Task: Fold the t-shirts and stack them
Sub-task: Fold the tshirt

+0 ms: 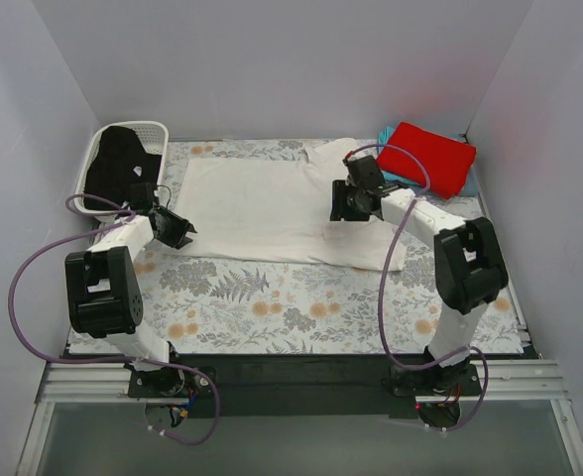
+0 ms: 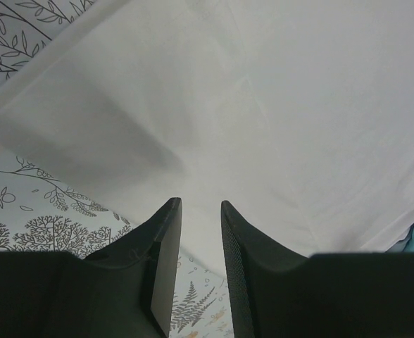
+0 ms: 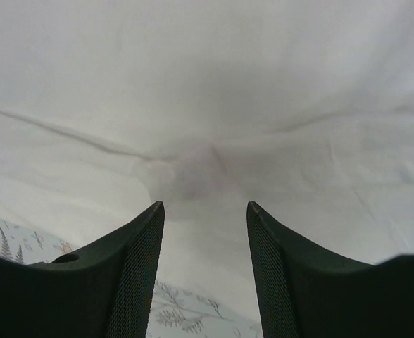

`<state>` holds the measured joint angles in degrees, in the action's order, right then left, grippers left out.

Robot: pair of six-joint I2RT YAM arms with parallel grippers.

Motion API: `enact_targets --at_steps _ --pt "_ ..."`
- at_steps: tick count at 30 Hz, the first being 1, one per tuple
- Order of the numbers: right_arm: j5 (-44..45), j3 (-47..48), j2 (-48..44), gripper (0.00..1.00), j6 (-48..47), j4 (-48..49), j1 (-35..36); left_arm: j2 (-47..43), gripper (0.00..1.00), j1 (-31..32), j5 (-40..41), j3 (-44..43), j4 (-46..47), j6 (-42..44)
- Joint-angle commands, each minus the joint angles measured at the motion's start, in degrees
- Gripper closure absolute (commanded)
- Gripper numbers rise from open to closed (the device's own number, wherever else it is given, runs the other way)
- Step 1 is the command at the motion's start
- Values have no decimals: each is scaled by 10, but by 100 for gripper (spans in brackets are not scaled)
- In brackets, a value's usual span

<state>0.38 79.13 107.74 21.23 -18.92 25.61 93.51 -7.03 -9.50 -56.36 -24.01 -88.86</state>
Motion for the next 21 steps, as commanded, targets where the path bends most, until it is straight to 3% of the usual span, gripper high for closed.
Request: enact_targets --at_steps 1,8,21 --pt "48 -89 -105 43 -12 29 7 -7 72 -1 2 -24 -6 9" --pt "66 -207 -163 43 -35 63 22 -4 73 0 -3 -31 -8 11" --pt "130 -145 -68 37 -44 71 56 3 73 0 -6 -32 -7 14"
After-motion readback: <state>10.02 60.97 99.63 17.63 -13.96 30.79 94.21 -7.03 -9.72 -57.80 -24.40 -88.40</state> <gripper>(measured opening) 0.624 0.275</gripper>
